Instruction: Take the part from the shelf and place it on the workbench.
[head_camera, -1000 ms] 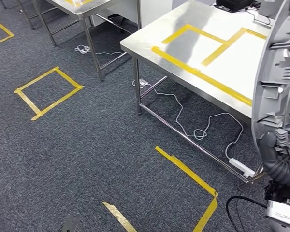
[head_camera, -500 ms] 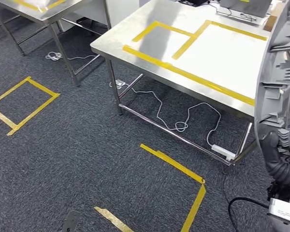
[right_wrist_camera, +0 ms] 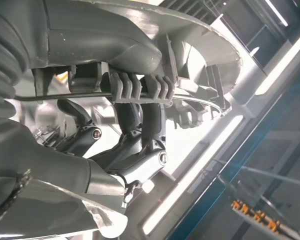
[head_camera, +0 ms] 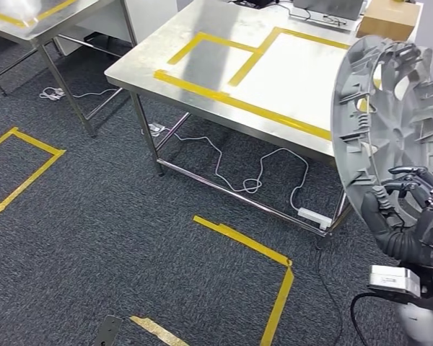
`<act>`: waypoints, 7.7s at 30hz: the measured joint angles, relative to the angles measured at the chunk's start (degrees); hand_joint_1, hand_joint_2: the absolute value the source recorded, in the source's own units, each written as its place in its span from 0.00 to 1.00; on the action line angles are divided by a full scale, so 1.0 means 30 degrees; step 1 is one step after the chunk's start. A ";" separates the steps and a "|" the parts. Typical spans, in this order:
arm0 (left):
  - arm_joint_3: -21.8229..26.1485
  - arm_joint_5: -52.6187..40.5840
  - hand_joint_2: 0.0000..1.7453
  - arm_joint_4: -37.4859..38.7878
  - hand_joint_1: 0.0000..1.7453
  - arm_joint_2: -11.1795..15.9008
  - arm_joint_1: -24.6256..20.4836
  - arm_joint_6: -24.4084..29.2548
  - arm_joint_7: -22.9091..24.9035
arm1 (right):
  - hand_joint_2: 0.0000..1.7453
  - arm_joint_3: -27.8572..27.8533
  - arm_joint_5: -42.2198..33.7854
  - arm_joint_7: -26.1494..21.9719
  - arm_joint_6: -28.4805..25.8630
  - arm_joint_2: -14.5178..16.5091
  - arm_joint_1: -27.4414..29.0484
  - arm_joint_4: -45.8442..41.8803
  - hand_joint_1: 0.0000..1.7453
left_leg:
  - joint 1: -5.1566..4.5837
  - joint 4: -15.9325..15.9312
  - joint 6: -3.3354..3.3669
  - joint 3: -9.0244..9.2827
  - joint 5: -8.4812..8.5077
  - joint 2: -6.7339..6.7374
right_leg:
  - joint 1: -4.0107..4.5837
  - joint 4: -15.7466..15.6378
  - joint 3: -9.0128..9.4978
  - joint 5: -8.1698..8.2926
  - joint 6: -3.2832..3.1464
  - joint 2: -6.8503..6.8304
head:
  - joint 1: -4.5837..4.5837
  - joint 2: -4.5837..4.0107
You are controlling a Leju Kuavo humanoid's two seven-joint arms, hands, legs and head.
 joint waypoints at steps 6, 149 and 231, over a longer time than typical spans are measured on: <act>0.0035 0.0096 1.00 -0.0004 0.00 -0.0075 -0.0048 -0.0208 -0.0047 | 1.00 0.0040 0.0856 0.0319 0.0086 -0.0361 -0.0260 0.0430 1.00 | 0.0189 -0.0602 0.0112 0.0026 0.0443 0.0169 | -0.0123 0.2816 -0.1451 -0.1712 0.0602 -0.0277 | 0.0135 -0.0002; -0.0388 -0.1076 1.00 -0.0015 0.00 -0.0308 -0.0489 -0.1126 0.0596 | 1.00 0.4949 0.6484 0.3169 0.2763 -0.1865 -0.5137 0.8152 1.00 | 0.0246 0.3132 -0.0739 -0.2520 0.0154 0.0010 | -0.0349 0.0118 0.0643 -0.0867 -0.0045 -0.0428 | -0.0152 0.0000; -0.0268 0.0432 0.00 -0.0022 0.00 -0.0426 -0.0756 0.0142 -0.0408 | 0.00 0.2005 0.4116 0.1907 0.1836 -0.0692 -0.3290 1.3434 0.00 | 0.0053 -0.0039 -0.0094 -0.0406 0.0144 -0.0087 | -0.0117 -0.0124 0.0320 -0.0427 0.0457 -0.0507 | -0.0149 0.0002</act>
